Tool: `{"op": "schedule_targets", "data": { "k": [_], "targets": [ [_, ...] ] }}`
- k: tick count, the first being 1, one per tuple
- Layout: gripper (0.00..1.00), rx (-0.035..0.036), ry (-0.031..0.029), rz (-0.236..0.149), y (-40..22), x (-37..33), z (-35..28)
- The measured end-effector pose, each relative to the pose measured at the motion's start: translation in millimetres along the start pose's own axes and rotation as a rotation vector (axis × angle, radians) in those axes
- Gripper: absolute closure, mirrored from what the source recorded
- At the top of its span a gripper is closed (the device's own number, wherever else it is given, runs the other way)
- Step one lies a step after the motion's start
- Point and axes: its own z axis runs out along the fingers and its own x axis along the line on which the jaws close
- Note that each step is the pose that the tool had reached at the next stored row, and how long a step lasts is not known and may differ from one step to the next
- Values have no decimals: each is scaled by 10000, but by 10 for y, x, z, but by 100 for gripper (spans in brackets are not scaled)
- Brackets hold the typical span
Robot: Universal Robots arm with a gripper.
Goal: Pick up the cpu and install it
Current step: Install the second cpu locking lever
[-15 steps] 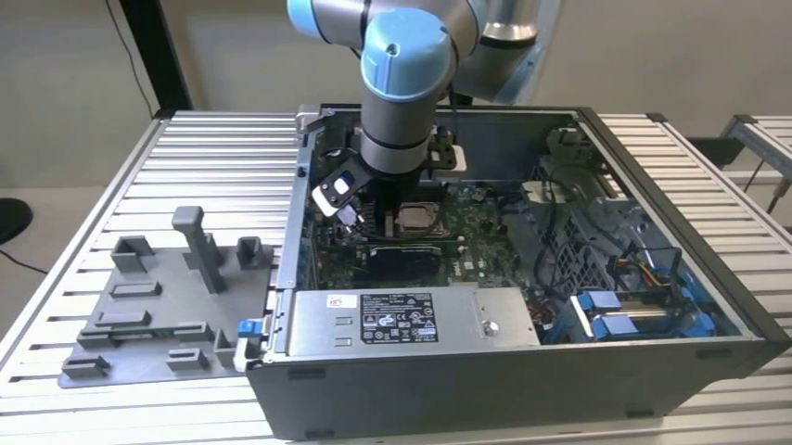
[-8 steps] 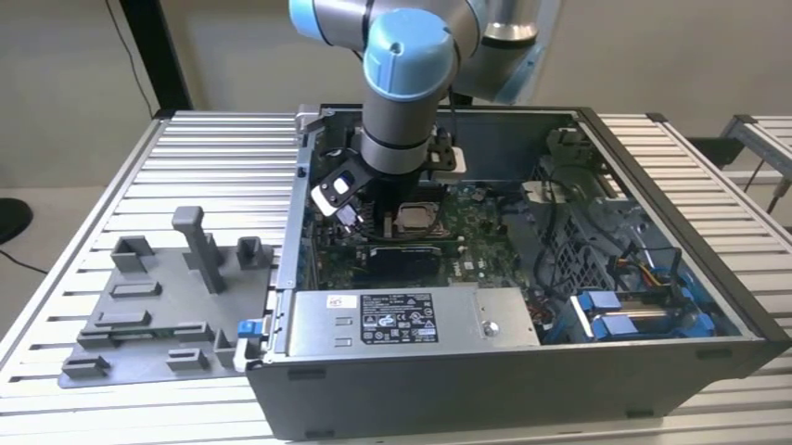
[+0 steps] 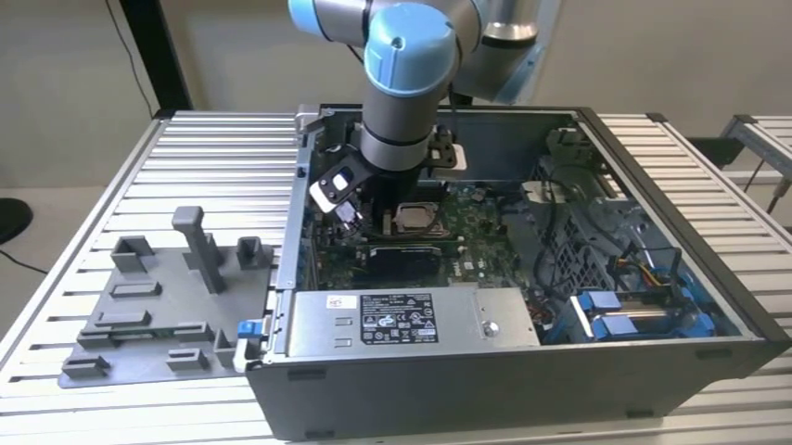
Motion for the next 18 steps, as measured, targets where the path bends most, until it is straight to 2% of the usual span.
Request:
{"op": "schedule_targets", "data": {
  "k": [6,15,18],
  "targets": [
    [100,-1,55,-4,-7,43,-202],
    [100,0,55,-4,-16,129,-603],
    [100,-1,24,-2,-9,154,-722]
  ]
}}
